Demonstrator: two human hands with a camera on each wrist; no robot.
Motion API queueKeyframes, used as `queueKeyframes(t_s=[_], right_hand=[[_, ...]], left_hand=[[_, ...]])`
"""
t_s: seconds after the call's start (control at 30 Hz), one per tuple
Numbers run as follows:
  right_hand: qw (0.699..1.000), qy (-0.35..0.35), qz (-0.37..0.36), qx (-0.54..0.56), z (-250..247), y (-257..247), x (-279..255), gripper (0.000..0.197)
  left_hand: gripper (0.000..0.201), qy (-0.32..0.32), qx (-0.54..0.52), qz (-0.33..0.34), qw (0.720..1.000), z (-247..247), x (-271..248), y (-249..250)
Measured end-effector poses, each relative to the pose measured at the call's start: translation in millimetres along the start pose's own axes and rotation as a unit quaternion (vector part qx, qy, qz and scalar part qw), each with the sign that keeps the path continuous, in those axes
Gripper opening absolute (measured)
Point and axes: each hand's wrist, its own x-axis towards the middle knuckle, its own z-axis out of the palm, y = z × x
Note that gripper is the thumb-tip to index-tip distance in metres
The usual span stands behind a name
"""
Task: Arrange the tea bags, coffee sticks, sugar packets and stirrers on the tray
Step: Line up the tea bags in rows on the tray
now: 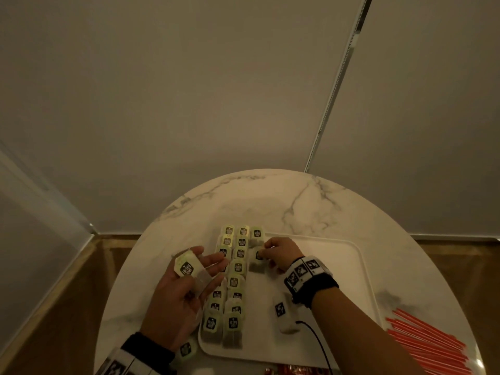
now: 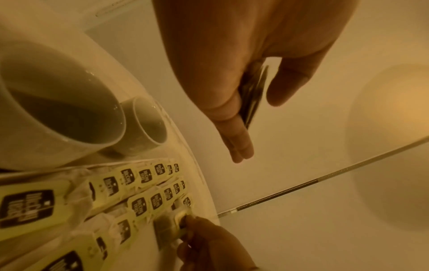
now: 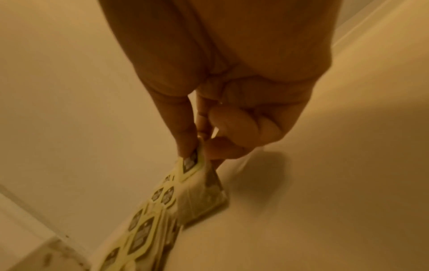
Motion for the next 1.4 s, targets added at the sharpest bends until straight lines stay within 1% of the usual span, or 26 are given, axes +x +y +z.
queueKeyframes(t_s=[0.07, 0.13, 0.2, 0.3, 0.53, 0.77, 0.9, 1.0, 1.07, 1.13, 1.17, 1.23, 1.27, 1.3, 1.33, 1.4], right_hand=[[0.999, 0.031, -0.011, -0.028, 4, -4, 12, 0.013], [0.997, 0.05, -0.024, -0.06, 8, -8, 20, 0.006], [0.995, 0.055, -0.031, -0.078, 11, -10, 27, 0.009], [0.991, 0.075, -0.039, -0.1, 15, -10, 33, 0.006], [0.984, 0.109, -0.044, -0.133, 16, -7, 40, 0.014], [0.982, 0.12, -0.047, -0.137, 15, -6, 43, 0.021], [0.978, 0.132, -0.059, -0.153, 16, -4, 43, 0.019], [0.979, 0.148, -0.059, -0.129, 14, -5, 39, 0.022], [0.982, 0.154, -0.07, -0.083, 10, -9, 28, 0.024], [0.987, 0.128, -0.094, 0.011, 5, -17, 6, 0.023], [0.988, 0.092, -0.105, 0.062, 3, -22, -9, 0.021], [0.982, -0.009, -0.127, 0.138, 3, -29, -42, 0.017], [0.978, -0.053, -0.138, 0.149, 4, -29, -54, 0.017], [0.975, -0.082, -0.148, 0.147, 6, -29, -64, 0.017], [0.973, -0.095, -0.158, 0.136, 9, -26, -70, 0.017], [0.975, -0.087, -0.166, 0.116, 15, -20, -75, 0.014]], left_hand=[[0.055, 0.001, -0.007, -0.003, 1.0, 0, 0, -1], [0.058, 0.001, -0.005, -0.009, 1.0, -1, 0, -3], [0.058, 0.005, 0.002, -0.011, 1.0, -1, 0, -6], [0.057, 0.014, 0.002, -0.01, 1.0, 1, -2, -9], [0.056, 0.027, 0.008, -0.013, 1.0, 1, 0, -8], [0.047, 0.029, 0.036, -0.026, 0.999, 5, 2, -12], [0.051, 0.031, 0.042, -0.037, 0.998, 5, 2, -17], [0.045, 0.027, 0.052, -0.041, 0.997, 7, 1, -19], [0.038, 0.027, 0.063, -0.046, 0.997, 9, 3, -20], [0.034, 0.037, 0.077, -0.048, 0.995, 10, 6, -23], [0.033, 0.041, 0.085, -0.046, 0.994, 10, 8, -25], [0.03, 0.047, 0.11, -0.036, 0.992, 10, 10, -28], [0.028, 0.049, 0.126, -0.03, 0.99, 10, 11, -30], [0.027, 0.051, 0.141, -0.025, 0.988, 10, 12, -31], [0.027, 0.053, 0.153, -0.022, 0.987, 11, 13, -33], [0.026, 0.055, 0.166, -0.024, 0.984, 11, 14, -37]])
